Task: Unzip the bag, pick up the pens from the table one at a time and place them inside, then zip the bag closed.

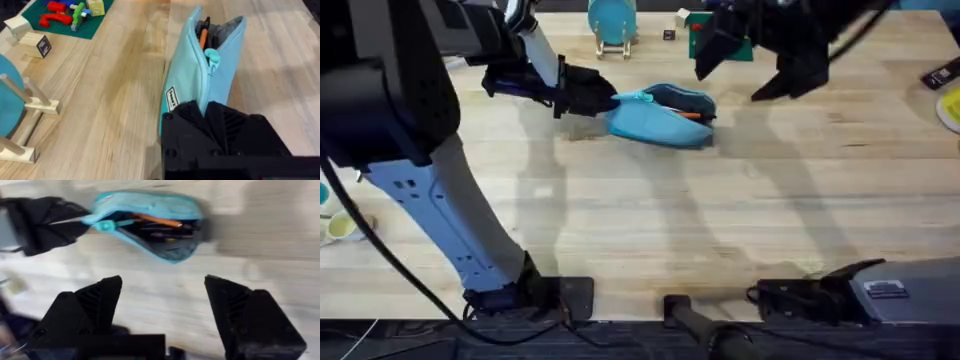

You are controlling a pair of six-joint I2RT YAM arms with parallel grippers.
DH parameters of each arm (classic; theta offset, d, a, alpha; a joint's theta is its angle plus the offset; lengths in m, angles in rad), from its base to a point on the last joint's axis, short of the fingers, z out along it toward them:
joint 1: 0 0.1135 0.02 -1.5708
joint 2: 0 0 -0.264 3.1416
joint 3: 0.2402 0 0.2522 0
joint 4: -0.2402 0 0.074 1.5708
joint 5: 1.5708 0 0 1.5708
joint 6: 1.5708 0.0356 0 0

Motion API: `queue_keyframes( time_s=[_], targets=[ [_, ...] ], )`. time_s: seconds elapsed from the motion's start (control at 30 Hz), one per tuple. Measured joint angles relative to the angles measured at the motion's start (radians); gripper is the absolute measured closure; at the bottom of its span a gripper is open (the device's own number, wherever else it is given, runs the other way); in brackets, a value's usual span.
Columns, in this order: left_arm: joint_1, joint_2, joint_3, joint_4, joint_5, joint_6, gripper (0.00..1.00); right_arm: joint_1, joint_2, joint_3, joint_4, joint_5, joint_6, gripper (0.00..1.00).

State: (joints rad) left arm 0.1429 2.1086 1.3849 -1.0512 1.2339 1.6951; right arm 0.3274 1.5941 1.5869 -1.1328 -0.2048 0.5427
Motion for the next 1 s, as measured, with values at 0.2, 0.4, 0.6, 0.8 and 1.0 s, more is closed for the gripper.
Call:
queue_keyframes(
  time_s=[0.2,0.4,0.6,0.8,1.0],
  targets=[
    [0.000,0.000,0.000,0.000,0.000,0.000,0.959,-0.098,-0.031,-0.227,0.246,-0.312,-0.055,0.007],
    [0.000,0.000,0.000,0.000,0.000,0.000,0.959,-0.117,-0.023,-0.336,0.381,-0.531,-0.078,0.006],
    [0.000,0.000,0.000,0.000,0.000,0.000,0.959,-0.116,-0.023,-0.339,0.432,-0.615,-0.095,0.006],
    [0.000,0.000,0.000,0.000,0.000,0.000,0.959,-0.116,-0.023,-0.339,0.461,-0.626,-0.100,0.006],
    [0.000,0.000,0.000,0.000,0.000,0.000,0.959,-0.113,-0.023,-0.339,0.490,-0.625,-0.170,0.005]
  ],
)
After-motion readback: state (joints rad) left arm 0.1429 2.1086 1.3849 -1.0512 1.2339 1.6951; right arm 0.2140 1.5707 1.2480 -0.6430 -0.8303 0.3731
